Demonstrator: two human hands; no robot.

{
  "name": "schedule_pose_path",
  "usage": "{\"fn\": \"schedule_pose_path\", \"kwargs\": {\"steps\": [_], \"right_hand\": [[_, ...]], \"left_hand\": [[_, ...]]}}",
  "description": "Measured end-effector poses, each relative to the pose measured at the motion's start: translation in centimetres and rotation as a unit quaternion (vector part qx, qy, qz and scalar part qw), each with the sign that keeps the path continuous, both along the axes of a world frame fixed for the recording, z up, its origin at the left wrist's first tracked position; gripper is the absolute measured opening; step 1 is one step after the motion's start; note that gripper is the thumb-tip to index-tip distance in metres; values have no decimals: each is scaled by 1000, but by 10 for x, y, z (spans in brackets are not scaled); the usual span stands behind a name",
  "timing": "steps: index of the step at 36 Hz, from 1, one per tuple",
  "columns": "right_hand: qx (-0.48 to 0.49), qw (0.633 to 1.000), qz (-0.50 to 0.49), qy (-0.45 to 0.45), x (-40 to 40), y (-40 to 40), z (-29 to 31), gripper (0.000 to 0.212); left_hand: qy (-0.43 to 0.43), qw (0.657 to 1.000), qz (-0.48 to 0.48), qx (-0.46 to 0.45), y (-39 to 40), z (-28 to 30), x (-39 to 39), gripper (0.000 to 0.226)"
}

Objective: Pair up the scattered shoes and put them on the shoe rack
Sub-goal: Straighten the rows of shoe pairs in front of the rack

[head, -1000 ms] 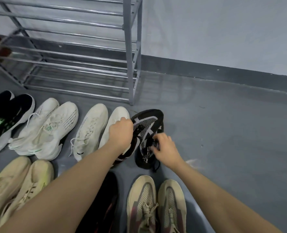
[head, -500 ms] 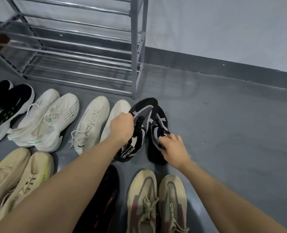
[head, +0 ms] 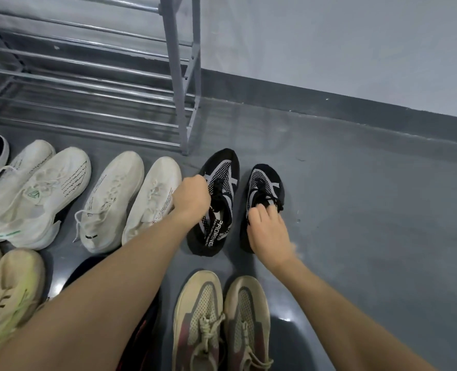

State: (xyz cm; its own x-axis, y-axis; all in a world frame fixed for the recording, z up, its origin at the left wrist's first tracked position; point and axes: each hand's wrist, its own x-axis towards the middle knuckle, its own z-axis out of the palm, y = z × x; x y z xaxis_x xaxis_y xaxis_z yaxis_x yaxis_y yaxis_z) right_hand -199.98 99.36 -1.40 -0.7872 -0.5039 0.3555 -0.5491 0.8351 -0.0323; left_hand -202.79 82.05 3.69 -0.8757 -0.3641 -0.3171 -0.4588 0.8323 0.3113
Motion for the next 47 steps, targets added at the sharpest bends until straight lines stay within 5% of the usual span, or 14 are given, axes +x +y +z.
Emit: {"fn": "schedule_pose_path", "kwargs": {"steps": [8, 16, 20, 27, 33, 36, 41, 47], "right_hand": [[43, 995, 35, -89, 11, 9, -24, 49], [30, 970, -21, -242, 13, 6, -23, 20], [26, 961, -58, -268, 12, 5, -15, 34], [82, 942, -73, -317, 19, -2, -5, 39], [-9, 909, -74, -409, 20, -9, 2, 34], [25, 914, -63, -401, 23, -11, 0, 39], [119, 919, -86, -366, 38, -14, -11, 54], [100, 924, -68, -363, 37, -11, -19, 51]], "left_hand": [[-38, 998, -20, 41, 3, -35, -3, 18], [-64, 988, -59, 131, 6, -52, 17, 51], [-31, 979, -200, -12, 10, -43, 28, 48], [-46, 898, -413, -144, 0, -32, 47, 55], [-35, 872, -451, -189, -4, -44, 61, 52], [34, 867, -446, -218, 3, -39, 61, 46], [44, 882, -417, -214, 12, -51, 68, 38], [10, 889, -414, -196, 6, -59, 61, 47]]}}
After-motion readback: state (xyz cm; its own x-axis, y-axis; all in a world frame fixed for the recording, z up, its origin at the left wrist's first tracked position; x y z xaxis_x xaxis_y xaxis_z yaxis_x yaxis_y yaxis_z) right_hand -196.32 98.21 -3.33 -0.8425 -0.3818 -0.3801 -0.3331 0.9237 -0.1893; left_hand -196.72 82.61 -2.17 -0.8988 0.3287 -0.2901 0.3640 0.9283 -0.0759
